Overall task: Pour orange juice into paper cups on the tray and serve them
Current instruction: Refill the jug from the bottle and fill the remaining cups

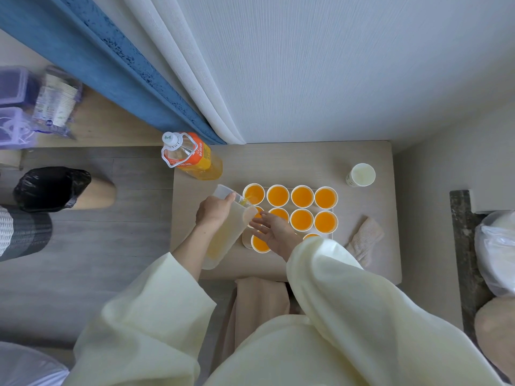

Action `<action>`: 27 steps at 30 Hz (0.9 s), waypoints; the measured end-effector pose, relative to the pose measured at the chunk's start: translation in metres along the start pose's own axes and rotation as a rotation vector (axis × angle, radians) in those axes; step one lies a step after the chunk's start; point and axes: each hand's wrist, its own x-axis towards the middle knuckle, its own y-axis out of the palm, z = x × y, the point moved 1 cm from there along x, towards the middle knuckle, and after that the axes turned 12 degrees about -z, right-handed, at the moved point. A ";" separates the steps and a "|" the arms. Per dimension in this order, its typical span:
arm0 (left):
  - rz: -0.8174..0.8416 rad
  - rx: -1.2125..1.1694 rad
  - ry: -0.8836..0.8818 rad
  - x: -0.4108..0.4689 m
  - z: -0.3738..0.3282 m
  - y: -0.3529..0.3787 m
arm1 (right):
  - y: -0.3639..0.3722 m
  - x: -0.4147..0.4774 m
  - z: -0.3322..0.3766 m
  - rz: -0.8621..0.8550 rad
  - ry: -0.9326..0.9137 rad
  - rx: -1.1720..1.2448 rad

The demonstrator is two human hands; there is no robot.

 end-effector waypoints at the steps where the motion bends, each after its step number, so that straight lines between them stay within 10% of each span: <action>1: 0.001 0.001 0.000 0.000 0.000 0.000 | 0.000 0.000 0.000 -0.001 0.000 0.003; 27: -0.039 -0.188 -0.006 -0.026 0.035 0.010 | -0.007 -0.013 -0.002 0.008 0.014 0.042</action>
